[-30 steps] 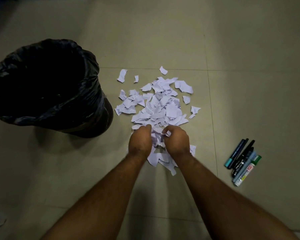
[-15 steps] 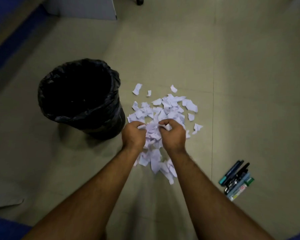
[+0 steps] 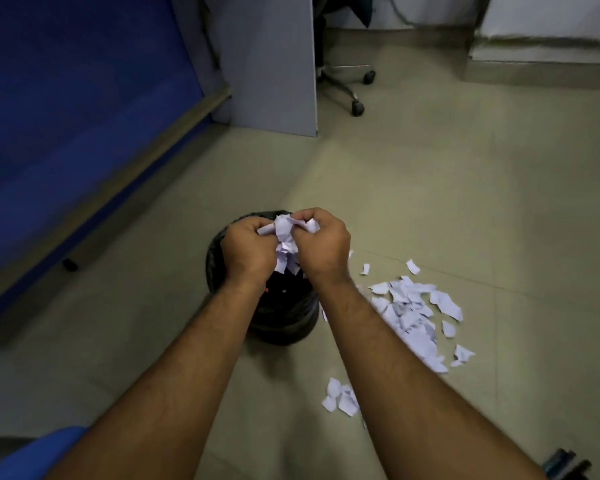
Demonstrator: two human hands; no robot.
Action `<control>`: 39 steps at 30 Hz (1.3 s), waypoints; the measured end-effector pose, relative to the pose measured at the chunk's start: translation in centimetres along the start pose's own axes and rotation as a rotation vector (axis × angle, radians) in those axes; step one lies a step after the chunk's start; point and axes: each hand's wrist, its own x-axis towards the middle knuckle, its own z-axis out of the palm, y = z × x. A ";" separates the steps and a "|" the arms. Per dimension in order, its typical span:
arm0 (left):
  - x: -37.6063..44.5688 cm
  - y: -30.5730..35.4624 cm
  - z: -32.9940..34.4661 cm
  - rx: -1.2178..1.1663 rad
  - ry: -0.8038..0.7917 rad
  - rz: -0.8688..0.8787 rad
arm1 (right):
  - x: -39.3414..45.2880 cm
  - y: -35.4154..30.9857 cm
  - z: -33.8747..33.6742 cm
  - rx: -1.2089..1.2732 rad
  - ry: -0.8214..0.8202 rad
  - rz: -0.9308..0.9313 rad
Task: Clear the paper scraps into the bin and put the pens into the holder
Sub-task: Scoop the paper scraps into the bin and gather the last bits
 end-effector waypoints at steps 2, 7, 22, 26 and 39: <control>1.6 -0.3 -0.6 0.031 -0.004 0.003 | 0.6 0.5 2.1 -0.047 -0.017 0.056; 3.7 -4.4 -0.4 0.319 -0.114 -0.022 | 1.3 3.3 4.0 -0.331 -0.224 0.109; 1.1 -2.2 2.0 0.399 -0.139 0.151 | 1.8 1.2 0.0 -0.228 0.035 0.066; -1.9 0.0 4.8 0.211 -0.189 0.197 | 1.9 2.5 -4.1 -0.146 0.203 0.076; -12.5 -14.5 19.5 0.700 -0.791 0.152 | -6.9 24.6 -18.3 -0.622 0.092 0.381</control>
